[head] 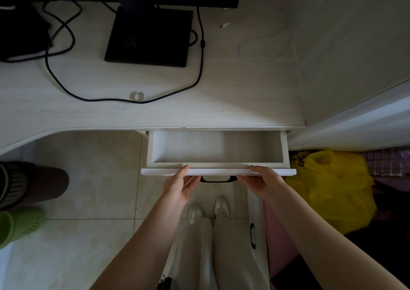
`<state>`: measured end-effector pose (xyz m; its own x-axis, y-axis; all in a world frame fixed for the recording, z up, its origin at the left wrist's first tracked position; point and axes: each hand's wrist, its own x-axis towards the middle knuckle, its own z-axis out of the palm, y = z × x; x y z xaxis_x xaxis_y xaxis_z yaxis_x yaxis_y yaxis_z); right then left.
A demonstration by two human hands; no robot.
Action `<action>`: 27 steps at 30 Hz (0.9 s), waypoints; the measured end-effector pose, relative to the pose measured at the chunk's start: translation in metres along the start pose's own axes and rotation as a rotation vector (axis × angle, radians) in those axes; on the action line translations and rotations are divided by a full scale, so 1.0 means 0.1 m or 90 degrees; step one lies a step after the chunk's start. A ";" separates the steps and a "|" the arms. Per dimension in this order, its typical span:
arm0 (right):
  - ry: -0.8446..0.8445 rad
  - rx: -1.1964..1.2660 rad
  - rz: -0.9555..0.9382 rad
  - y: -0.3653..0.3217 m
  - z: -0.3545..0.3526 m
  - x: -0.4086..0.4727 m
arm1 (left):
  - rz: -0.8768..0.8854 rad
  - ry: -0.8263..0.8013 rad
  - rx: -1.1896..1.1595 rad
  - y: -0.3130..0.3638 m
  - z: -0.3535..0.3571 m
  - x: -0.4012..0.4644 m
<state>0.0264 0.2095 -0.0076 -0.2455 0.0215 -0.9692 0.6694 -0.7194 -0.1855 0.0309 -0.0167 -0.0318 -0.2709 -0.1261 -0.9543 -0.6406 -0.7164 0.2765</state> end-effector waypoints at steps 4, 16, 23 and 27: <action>0.019 0.000 0.001 0.13 -0.12 -0.02 | -0.016 -0.001 -0.012 -0.09 -0.13 -0.09; 0.021 0.008 0.021 0.42 -0.38 -0.15 | -0.033 0.006 -0.021 -0.33 -0.47 -0.22; 0.031 -0.012 0.035 0.56 -0.48 -0.25 | -0.051 0.037 0.017 -0.41 -0.55 -0.38; 0.057 -0.030 0.040 0.67 -0.58 -0.23 | -0.046 0.051 0.036 -0.50 -0.64 -0.45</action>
<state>0.1176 0.2015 -0.0069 -0.1400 0.0403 -0.9893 0.7146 -0.6875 -0.1291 0.1214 -0.0189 -0.0103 -0.1660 -0.1316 -0.9773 -0.6965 -0.6860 0.2107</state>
